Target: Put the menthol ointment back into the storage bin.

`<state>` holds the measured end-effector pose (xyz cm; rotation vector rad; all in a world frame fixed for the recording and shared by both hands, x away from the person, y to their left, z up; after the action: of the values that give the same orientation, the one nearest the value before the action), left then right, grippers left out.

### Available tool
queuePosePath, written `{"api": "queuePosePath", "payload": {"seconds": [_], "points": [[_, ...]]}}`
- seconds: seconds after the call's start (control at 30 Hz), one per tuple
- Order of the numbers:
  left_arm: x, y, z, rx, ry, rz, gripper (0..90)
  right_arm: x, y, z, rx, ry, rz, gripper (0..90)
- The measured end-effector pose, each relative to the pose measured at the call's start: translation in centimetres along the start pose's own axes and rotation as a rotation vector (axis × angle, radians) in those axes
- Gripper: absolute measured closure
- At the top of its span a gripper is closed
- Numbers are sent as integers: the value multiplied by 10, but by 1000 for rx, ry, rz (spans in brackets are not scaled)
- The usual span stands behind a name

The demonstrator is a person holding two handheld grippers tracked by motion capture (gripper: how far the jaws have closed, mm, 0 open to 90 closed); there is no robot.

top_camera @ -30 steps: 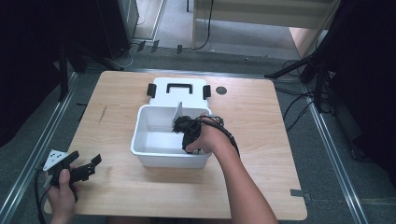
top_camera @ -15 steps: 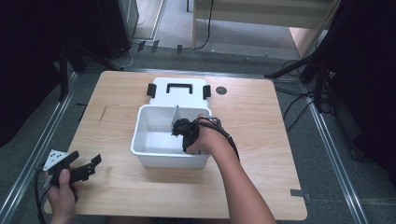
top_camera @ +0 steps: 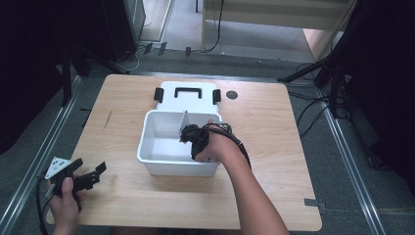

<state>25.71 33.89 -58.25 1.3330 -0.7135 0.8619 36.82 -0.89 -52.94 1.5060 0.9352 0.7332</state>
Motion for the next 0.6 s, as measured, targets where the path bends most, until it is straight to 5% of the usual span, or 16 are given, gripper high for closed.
{"api": "queuePosePath", "payload": {"seconds": [0.6], "points": [[0, 0, 0, -4, 1, 0, 74, -1, 16, -5, 10, -5, 66, 388]]}}
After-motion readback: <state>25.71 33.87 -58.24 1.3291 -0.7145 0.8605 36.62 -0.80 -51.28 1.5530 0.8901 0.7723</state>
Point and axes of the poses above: each handheld gripper's, and its own axes: y roughly backward along the jaws, x roughly out of its top, z roughly to its right, the point moved 6 cm from there along -y, roughly forward along the jaws, and after that the axes turned 11 degrees about x, right-handed, at the moved point
